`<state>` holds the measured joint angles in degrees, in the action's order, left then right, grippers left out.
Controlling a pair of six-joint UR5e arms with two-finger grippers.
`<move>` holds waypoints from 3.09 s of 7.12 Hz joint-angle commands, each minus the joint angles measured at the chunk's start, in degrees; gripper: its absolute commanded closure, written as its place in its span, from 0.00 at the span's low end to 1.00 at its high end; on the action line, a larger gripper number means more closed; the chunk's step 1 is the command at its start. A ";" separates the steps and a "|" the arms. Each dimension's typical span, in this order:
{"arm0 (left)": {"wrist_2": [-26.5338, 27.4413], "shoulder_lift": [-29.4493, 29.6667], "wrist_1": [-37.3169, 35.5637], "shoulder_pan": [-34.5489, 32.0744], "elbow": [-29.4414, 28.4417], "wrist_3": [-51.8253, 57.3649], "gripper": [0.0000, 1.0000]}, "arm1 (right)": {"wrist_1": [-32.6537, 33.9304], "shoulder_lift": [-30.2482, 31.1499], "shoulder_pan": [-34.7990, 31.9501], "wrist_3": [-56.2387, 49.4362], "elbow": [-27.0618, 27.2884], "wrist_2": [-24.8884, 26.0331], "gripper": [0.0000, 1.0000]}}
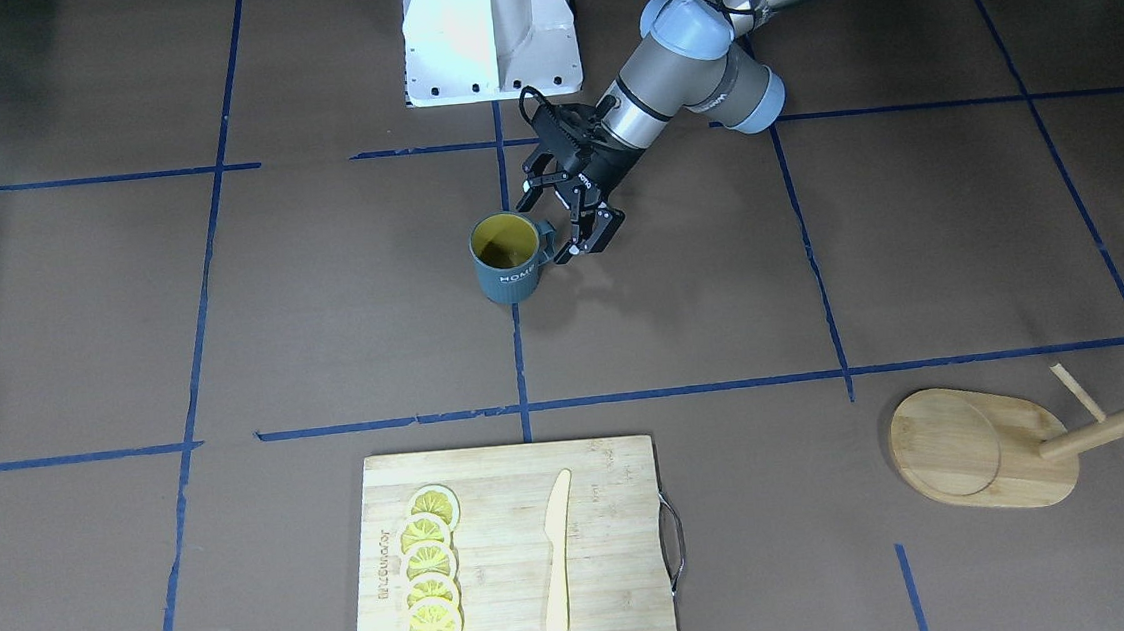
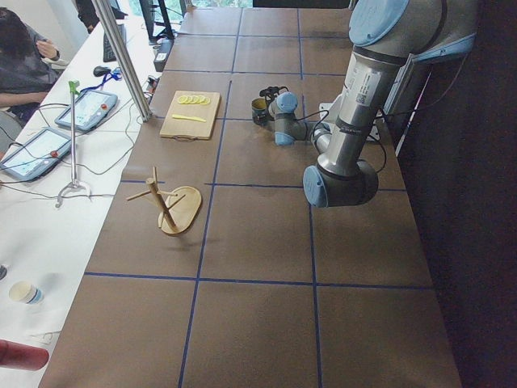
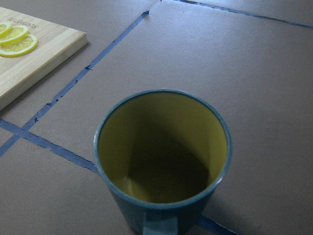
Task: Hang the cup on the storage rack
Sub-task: 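Grasp and lift the teal mug with the left gripper, then carry the mug up toward the wooden rack with the left gripper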
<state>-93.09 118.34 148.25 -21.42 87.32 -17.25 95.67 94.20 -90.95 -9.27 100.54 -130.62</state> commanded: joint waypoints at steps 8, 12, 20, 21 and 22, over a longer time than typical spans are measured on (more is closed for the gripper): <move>0.63 1.29 10.08 -2.30 0.40 -40.06 1.00 | 0.04 -0.69 0.07 -0.05 -0.35 0.01 0.00; 1.07 1.11 14.61 -10.19 2.85 -89.05 1.00 | 0.13 -0.51 -0.01 -0.05 -0.35 -0.08 0.00; 0.63 -1.97 27.06 -37.53 -7.13 -151.37 1.00 | -0.04 -0.77 0.07 0.39 -0.09 0.01 0.00; 0.37 -2.93 31.26 -39.21 -10.21 -154.20 1.00 | -0.04 -0.77 0.07 0.39 -0.08 0.01 0.00; 0.28 -5.02 37.14 -39.40 -12.67 -154.32 1.00 | -0.04 -0.77 0.07 0.39 -0.08 0.01 0.00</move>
<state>-92.62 115.28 179.14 -59.71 77.96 -169.86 95.63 93.44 -90.88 -8.91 100.44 -130.62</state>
